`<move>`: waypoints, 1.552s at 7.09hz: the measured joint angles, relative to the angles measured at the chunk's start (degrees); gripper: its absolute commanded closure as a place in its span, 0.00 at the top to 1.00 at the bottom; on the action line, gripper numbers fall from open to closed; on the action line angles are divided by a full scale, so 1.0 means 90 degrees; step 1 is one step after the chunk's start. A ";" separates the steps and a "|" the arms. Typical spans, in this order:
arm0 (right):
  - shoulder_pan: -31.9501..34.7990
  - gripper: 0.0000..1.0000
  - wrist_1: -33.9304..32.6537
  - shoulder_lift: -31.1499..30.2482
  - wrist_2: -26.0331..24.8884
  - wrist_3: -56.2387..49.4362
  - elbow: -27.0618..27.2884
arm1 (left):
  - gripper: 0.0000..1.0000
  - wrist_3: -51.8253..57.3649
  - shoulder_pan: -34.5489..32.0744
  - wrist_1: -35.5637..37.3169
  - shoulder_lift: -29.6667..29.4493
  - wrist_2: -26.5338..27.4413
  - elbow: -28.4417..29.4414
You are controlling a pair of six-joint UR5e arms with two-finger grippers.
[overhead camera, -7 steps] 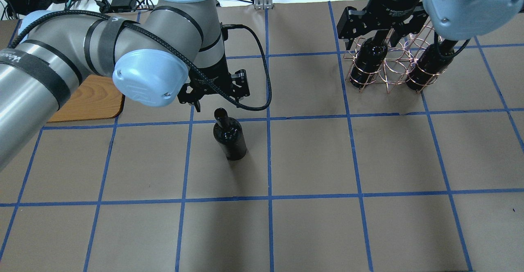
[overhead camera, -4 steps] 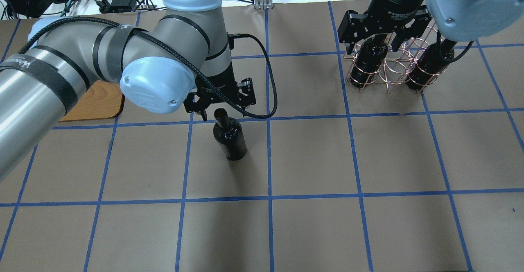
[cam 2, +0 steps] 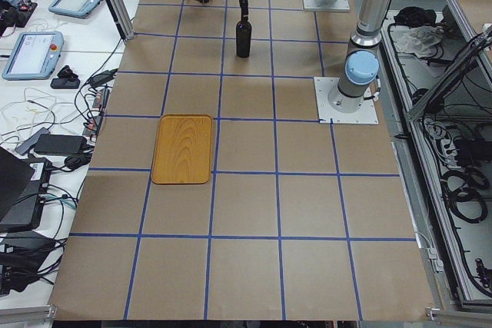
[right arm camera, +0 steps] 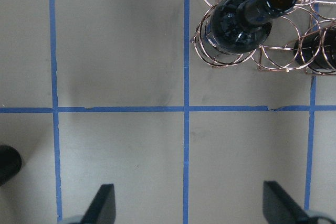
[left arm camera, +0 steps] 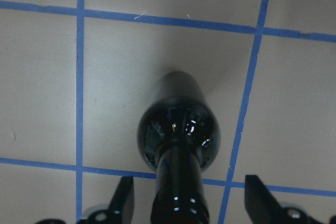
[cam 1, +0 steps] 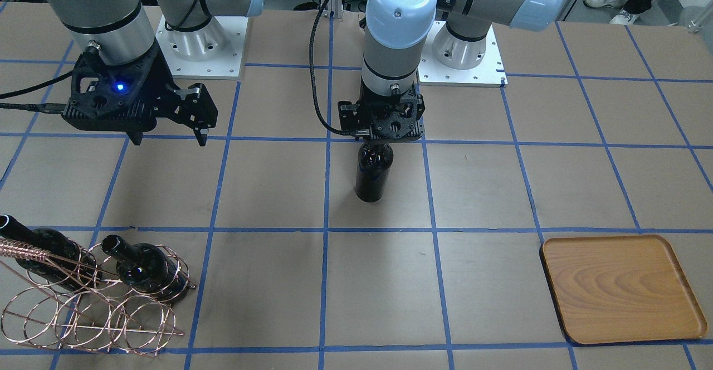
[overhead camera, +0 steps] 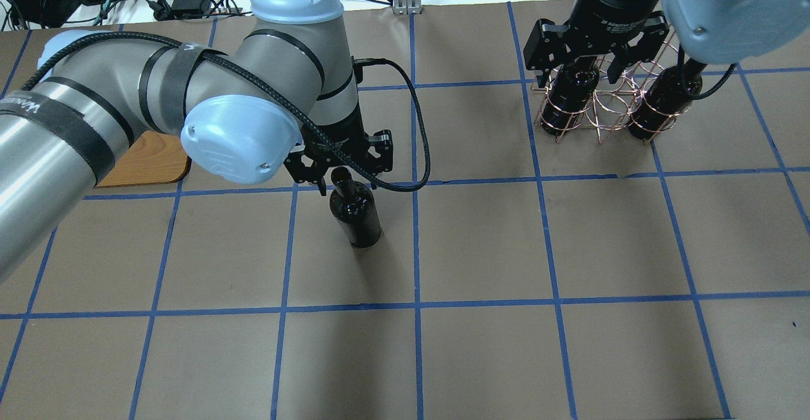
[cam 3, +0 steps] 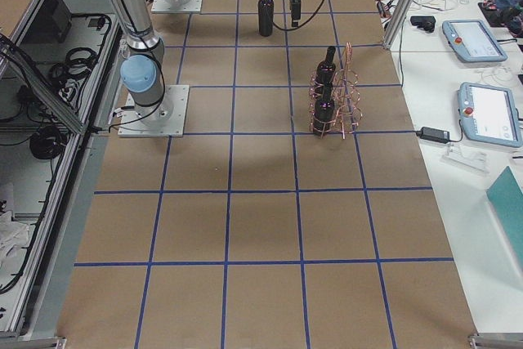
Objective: Take wine from basket and place on tray
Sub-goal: 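Lower the left gripper onto the bottle neck and close it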
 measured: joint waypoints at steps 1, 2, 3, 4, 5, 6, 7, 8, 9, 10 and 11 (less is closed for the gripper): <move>0.0000 1.00 -0.0001 0.0000 -0.0002 0.0000 0.0000 | 0.42 0.0002 -0.0001 -0.0066 0.0008 -0.0002 -0.0021; 0.0001 1.00 0.0002 -0.0001 -0.0002 0.0000 0.0000 | 0.26 0.0011 0.0003 -0.0102 0.0036 -0.0002 -0.0055; 0.0003 1.00 0.0007 -0.0001 0.0002 0.0000 0.0000 | 0.20 0.0027 0.0008 -0.0110 0.0053 -0.0007 -0.0071; 0.0005 1.00 0.0011 -0.0001 0.0013 0.0000 0.0000 | 0.14 0.0037 0.0014 -0.0102 0.0053 -0.0015 -0.0072; 0.0006 1.00 0.0014 -0.0001 0.0021 0.0000 0.0000 | 0.12 0.0046 0.0022 -0.0074 0.0054 -0.0022 -0.0069; 0.0006 1.00 0.0014 -0.0001 0.0023 -0.0002 0.0000 | 0.12 0.0051 0.0027 -0.0042 0.0061 -0.0025 -0.0065; 0.0006 1.00 0.0013 0.0000 0.0024 -0.0004 0.0000 | 0.08 0.0054 0.0030 -0.0030 0.0057 -0.0024 -0.0064; 0.0006 1.00 0.0009 0.0000 0.0025 -0.0004 0.0000 | 0.08 0.0067 0.0032 -0.0026 0.0048 -0.0017 -0.0064; 0.0006 1.00 0.0006 0.0000 0.0021 -0.0007 0.0003 | 0.11 0.0064 0.0032 -0.0022 0.0032 -0.0014 -0.0060; 0.0006 1.00 0.0005 0.0000 0.0017 -0.0009 0.0005 | 0.28 0.0059 0.0031 -0.0020 0.0005 -0.0012 -0.0056; 0.0006 1.00 0.0005 -0.0001 0.0009 -0.0009 0.0003 | 0.34 0.0072 0.0029 -0.0011 -0.0037 -0.0010 -0.0041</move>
